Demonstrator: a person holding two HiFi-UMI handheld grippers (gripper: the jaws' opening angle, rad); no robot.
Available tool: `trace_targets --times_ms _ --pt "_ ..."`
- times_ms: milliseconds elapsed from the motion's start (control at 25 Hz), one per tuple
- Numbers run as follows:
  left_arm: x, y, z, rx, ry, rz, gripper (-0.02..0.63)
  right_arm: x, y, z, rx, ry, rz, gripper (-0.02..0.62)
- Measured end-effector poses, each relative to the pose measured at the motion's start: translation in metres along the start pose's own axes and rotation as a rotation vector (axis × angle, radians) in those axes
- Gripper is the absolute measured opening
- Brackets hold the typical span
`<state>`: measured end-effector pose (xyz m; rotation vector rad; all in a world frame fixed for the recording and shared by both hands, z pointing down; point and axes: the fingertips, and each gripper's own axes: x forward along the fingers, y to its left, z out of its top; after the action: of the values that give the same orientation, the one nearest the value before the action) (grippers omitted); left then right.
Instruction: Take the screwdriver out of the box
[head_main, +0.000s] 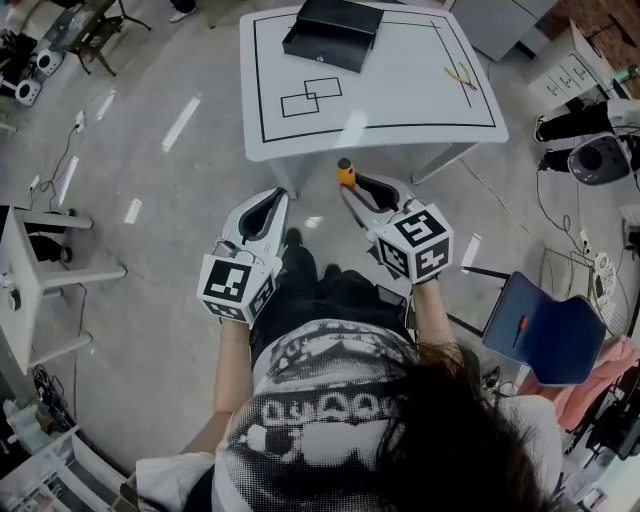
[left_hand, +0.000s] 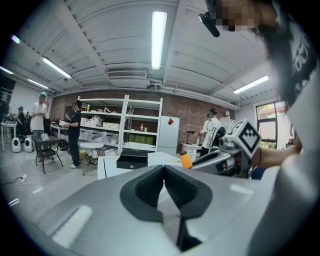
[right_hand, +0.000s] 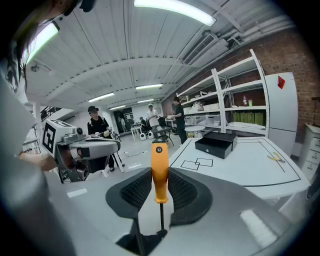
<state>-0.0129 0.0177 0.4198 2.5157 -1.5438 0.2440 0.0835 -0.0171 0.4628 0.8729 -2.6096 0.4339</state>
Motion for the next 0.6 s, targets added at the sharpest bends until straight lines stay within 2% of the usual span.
trace_targets --times_ms 600 --pt "-0.038 -0.029 -0.013 0.004 -0.006 0.046 0.0 -0.022 0.035 -0.019 -0.067 0.009 0.064 0.104"
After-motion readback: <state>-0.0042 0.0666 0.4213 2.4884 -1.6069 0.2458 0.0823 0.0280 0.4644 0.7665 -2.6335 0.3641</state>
